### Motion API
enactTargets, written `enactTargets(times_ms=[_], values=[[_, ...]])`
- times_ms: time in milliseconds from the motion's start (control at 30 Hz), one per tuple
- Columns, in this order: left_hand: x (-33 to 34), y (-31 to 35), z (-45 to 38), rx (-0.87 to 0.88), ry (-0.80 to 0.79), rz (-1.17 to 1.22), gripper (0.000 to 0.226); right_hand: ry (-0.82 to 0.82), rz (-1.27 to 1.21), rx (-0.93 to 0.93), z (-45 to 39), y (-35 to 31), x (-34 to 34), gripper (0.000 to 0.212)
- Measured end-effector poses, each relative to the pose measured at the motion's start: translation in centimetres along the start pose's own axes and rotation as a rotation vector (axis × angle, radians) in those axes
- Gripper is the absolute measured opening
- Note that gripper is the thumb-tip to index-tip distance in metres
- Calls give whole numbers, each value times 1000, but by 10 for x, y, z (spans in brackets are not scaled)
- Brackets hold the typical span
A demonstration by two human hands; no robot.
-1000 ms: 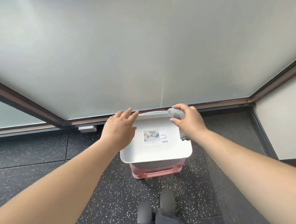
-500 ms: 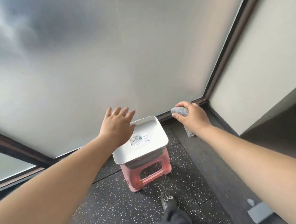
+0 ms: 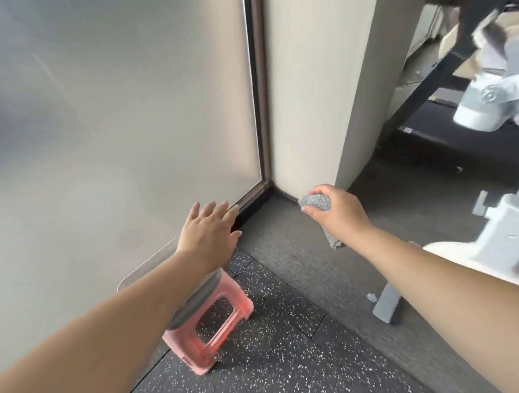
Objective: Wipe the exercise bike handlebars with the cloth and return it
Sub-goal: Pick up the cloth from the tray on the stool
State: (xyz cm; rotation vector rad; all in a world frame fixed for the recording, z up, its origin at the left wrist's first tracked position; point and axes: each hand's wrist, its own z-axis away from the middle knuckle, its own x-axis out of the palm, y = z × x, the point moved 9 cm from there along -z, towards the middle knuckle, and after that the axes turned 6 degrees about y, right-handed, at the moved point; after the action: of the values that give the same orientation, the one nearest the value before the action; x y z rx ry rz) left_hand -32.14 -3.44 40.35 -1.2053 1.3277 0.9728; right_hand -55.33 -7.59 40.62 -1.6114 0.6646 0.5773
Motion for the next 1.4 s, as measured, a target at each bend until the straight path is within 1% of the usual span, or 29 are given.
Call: enactTargets(times_ms=[133, 267, 400, 567, 733, 867, 1033, 1133, 1300, 1400], values=[[-6, 73, -23, 73, 24, 23, 57, 81, 12, 36, 10, 48, -65, 38], [-2, 139, -42, 93, 39, 39, 57, 138, 28, 76, 21, 100, -127, 35], [-2, 198, -54, 96, 47, 70, 57, 160, 19, 93, 33, 148, -182, 34], [-12, 253, -70, 80, 103, 109, 56, 151, 0, 137, 34, 193, -229, 35], [-39, 291, -88, 73, 191, 201, 55, 189, -79, 74, 23, 200, -267, 35], [-65, 312, -112, 76, 245, 308, 54, 239, -104, 8, 6, 193, -294, 36], [-94, 334, -157, 107, 262, 540, 52, 271, -111, -77, -30, 181, -325, 37], [-109, 348, -182, 149, 282, 630, 52, 300, -112, -114, -52, 174, -343, 37], [-125, 365, -221, 162, 280, 815, 58, 351, -143, -143, -83, 174, -368, 43], [-133, 375, -238, 166, 262, 864, 60, 357, -173, -136, -100, 183, -375, 46]])
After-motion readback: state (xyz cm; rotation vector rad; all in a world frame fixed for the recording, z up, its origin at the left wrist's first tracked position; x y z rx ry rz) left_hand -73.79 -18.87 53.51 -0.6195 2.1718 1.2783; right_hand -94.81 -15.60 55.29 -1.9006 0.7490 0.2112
